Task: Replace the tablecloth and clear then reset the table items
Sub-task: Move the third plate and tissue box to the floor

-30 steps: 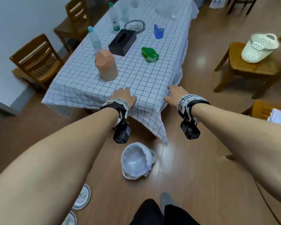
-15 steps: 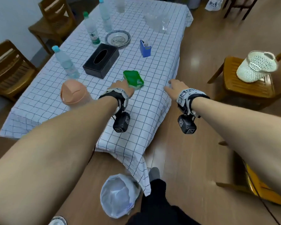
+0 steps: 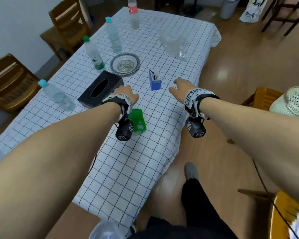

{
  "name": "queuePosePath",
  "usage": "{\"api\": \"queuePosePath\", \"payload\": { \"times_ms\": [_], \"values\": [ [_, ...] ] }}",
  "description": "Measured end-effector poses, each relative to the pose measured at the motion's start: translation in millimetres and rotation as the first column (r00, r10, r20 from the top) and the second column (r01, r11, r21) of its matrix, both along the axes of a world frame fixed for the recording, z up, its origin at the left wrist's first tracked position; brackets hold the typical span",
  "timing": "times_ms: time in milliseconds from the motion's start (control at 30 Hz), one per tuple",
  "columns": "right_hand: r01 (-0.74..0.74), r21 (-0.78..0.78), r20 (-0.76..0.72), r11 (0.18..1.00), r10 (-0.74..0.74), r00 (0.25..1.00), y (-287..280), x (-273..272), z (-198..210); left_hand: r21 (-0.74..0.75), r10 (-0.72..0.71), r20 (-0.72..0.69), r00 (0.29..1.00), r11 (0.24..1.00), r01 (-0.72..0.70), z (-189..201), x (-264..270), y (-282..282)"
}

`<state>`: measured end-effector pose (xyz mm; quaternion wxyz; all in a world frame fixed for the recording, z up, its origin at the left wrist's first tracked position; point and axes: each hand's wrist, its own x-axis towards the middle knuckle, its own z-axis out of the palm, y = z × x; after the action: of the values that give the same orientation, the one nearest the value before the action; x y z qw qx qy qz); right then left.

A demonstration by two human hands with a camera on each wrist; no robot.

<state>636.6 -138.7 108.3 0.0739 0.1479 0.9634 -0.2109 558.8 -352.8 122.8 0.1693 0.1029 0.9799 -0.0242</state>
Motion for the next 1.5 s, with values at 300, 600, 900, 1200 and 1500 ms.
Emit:
{"api": "queuePosePath", "payload": {
  "times_ms": [300,600,900,1200,1500],
  "values": [
    [-0.200,-0.006,0.084,0.980,0.200,0.976,78.8,-157.7,-32.6,0.027,0.245,0.051,0.968,0.969,-0.247,-23.3,-90.7,46.0],
    [-0.377,-0.002,0.151,0.926,0.373,0.915,73.3,-300.5,-49.8,-0.034,0.454,0.116,0.884,0.891,-0.453,-55.8,-172.6,1.6],
    [-0.401,0.009,0.234,0.916,0.388,0.892,34.3,-404.5,-98.0,0.001,0.594,0.196,0.780,0.795,-0.606,-130.2,-250.1,-47.3],
    [-0.427,-0.003,0.250,0.904,0.414,0.875,3.7,-454.8,-132.1,-0.034,0.570,0.199,0.797,0.817,-0.576,-146.0,-263.2,-56.3],
    [-0.445,-0.045,0.228,0.895,0.443,0.867,-3.6,-491.6,-152.4,-0.195,0.430,0.127,0.894,0.894,-0.403,-139.2,-265.3,-61.5]
  ]
}}
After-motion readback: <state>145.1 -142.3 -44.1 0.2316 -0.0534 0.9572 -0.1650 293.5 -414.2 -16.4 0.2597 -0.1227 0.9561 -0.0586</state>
